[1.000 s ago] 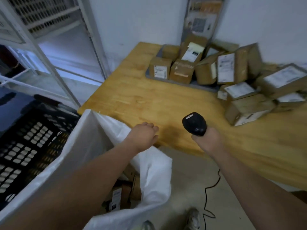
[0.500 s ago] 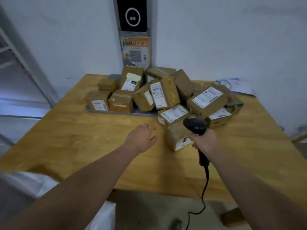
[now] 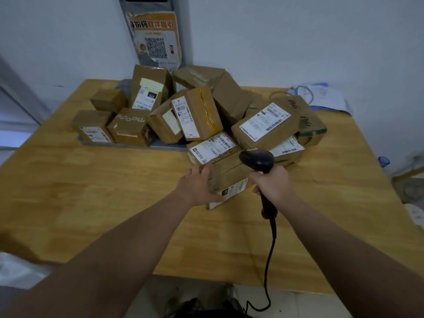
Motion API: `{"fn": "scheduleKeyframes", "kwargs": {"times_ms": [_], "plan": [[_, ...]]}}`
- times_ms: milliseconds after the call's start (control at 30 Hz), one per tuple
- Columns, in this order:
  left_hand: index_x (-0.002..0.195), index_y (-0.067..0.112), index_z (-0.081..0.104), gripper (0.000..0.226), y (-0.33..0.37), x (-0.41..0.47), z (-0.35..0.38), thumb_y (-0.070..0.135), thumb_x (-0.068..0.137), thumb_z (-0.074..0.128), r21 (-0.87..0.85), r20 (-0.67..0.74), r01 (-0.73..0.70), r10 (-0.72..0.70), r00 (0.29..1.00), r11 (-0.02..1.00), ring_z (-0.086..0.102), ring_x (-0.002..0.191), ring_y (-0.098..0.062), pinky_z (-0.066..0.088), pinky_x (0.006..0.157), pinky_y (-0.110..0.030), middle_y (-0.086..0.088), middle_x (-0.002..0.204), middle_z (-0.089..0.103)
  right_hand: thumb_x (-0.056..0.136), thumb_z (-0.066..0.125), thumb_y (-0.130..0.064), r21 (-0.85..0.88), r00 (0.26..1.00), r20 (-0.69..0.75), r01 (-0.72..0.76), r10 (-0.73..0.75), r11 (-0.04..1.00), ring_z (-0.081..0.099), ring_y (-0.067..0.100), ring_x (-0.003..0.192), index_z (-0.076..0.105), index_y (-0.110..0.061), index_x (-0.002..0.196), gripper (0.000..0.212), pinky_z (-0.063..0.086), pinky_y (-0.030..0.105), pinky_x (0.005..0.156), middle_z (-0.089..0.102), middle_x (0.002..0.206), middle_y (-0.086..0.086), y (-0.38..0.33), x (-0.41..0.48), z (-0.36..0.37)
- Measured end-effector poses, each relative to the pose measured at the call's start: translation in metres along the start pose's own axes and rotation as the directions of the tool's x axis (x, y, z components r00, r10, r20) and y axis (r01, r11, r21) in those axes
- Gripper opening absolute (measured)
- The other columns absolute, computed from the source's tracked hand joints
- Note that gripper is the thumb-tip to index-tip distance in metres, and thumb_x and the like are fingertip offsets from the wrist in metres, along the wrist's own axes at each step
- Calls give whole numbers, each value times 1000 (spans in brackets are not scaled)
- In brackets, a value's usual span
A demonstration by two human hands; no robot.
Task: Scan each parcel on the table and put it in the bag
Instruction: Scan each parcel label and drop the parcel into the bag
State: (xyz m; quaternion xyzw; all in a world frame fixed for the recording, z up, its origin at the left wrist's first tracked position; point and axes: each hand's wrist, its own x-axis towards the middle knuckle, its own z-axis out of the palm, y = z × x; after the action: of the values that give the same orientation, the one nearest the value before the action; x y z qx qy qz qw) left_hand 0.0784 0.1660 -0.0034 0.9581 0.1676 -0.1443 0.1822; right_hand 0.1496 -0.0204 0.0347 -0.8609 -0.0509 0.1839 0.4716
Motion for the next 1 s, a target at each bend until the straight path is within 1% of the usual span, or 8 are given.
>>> {"fn": "scheduleKeyframes", "kwargs": {"times_ms": [133,233,467,533,700,833,900,1000], "plan": [[153,20,9,105,-14,-2,11,46,75,76,-140,-34,-8,3,999,990,34,129,-29,39,103,-40,-10,141,31,84,66,-17,-13,999,37,18,-17,1000,62,17,57,66,-7,79,12,51,28,62,67,66,11,2,2,8],[152,20,18,101,-33,-16,9,40,74,79,-343,-100,-35,1,995,939,41,121,-17,40,98,-30,2,131,33,84,68,-18,-9,997,80,22,-22,1000,59,18,57,66,-5,81,13,48,27,58,64,64,9,4,2,16],[146,30,27,83,-96,-66,-41,27,80,77,-841,-234,-60,-261,937,538,48,116,-17,44,95,-33,0,128,44,78,80,-23,69,974,163,149,-159,986,60,10,75,61,-20,88,21,47,27,67,65,80,-3,-24,-15,51],[147,27,28,82,-113,-73,-58,26,80,76,-882,-261,-82,-337,905,463,51,114,-18,44,92,-32,-1,125,48,74,83,-22,55,955,191,221,-228,974,56,2,74,55,-26,86,30,45,22,66,61,79,-8,-40,-23,65],[141,28,43,67,-156,-88,-94,28,82,75,-858,-261,-80,-296,919,508,46,117,-11,42,85,-27,7,129,46,73,84,-24,56,907,302,291,-294,955,51,-6,54,47,-30,65,38,37,8,52,52,49,-19,-78,-33,85],[141,30,40,62,-174,-92,-112,31,87,69,-866,-307,-139,-293,906,480,49,113,-14,44,83,-30,5,129,43,74,83,-22,138,890,335,279,-309,950,52,-6,56,55,-28,66,30,39,8,53,54,54,-18,-96,-38,99],[145,28,32,65,-179,-92,-114,32,90,66,-910,-328,-168,-412,850,379,53,110,-17,46,85,-32,0,131,46,75,82,-20,253,918,259,235,-299,939,57,-6,67,62,-26,79,22,44,13,62,60,69,-15,-95,-41,112],[148,27,25,69,-184,-91,-107,31,92,64,-978,-207,-179,-519,829,105,55,115,-23,49,94,-41,-5,137,50,76,81,-24,419,961,120,180,-251,890,61,5,91,64,-24,99,28,46,25,80,66,91,-9,-93,-45,134]]}}
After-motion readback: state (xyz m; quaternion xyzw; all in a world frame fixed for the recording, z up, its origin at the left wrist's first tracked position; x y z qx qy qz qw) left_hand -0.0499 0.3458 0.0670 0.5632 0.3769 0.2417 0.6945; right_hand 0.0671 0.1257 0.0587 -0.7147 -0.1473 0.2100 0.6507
